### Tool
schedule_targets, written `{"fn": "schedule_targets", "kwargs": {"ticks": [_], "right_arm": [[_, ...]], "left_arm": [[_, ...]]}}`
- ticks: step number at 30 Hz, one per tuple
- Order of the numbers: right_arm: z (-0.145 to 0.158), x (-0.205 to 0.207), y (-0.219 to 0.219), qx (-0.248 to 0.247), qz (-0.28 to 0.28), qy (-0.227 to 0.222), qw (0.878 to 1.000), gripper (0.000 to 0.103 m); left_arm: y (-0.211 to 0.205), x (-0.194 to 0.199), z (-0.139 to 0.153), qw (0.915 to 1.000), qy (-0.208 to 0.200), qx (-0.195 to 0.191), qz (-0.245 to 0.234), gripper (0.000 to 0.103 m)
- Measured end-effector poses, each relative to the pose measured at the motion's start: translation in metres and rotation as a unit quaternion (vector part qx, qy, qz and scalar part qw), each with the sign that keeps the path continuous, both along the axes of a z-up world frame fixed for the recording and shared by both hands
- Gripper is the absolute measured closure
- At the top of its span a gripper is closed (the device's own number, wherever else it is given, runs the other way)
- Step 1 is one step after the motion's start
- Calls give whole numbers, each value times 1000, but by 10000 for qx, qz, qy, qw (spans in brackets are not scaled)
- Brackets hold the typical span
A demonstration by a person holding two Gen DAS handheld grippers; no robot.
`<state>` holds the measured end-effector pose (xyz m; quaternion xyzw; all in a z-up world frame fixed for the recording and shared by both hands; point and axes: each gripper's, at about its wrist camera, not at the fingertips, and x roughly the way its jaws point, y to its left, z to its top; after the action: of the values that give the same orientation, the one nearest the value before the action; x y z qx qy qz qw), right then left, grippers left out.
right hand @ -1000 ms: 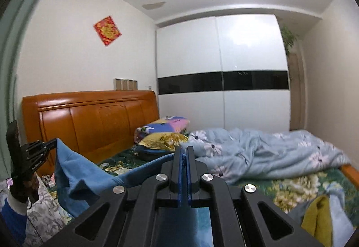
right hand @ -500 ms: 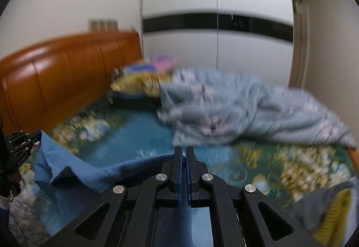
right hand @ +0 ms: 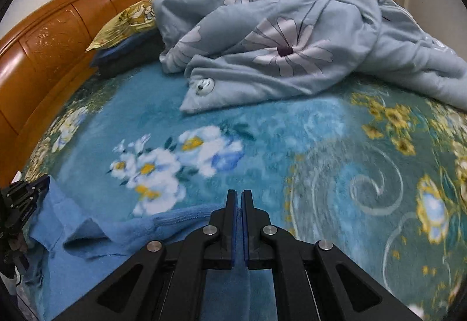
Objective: Fold clothes
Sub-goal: 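Lift and shake the sweatshirt with both grippers, then lay it flat, then grasp the sweatshirt hem with the right gripper and pull it straight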
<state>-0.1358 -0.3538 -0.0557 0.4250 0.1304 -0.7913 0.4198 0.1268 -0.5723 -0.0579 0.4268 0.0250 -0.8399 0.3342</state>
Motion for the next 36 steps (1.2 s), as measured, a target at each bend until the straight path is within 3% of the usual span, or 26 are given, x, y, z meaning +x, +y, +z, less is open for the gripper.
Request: {"fn": "schedule_targets", "kwargs": {"ticks": [3, 9, 14, 20, 22, 23, 24, 27, 30, 34, 36], "right_arm": [[-5, -13, -18, -12, -68, -21, 10000, 103], [-33, -21, -38, 211, -152, -201, 9995, 103], [-24, -7, -22, 88, 151, -66, 9998, 101], [-1, 57, 36, 13, 705, 250, 9972, 99], [-5, 90, 54, 6, 970, 125, 9952, 99], [-9, 108, 61, 5, 1087, 2, 9941, 99], [-13, 125, 67, -6, 1172, -131, 9930, 95], [-23, 159, 78, -84, 1124, -476, 9925, 76], [-25, 185, 92, -104, 1059, -568, 9927, 74], [-18, 221, 116, 51, 1395, -439, 9892, 67], [-18, 241, 124, 236, 1774, -253, 9835, 55]], "left_arm": [[-18, -13, 0, 9997, 43, 116, 202, 101], [-46, -16, -38, 9966, -345, 325, 674, 100], [-45, 14, -29, 9951, 131, 700, 689, 100], [16, 58, -3, 9986, 415, 174, 278, 97], [44, 73, 1, 9988, 475, -72, 126, 89], [57, 80, 1, 9985, 505, -160, 99, 79], [70, 87, 0, 9983, 533, -215, 116, 71], [100, 110, -2, 9964, 792, -77, 279, 65], [125, 136, -4, 9945, 977, 143, 359, 55], [148, 165, -6, 9946, 926, 213, 427, 52], [153, 177, -6, 9936, 956, 276, 531, 52]]}}
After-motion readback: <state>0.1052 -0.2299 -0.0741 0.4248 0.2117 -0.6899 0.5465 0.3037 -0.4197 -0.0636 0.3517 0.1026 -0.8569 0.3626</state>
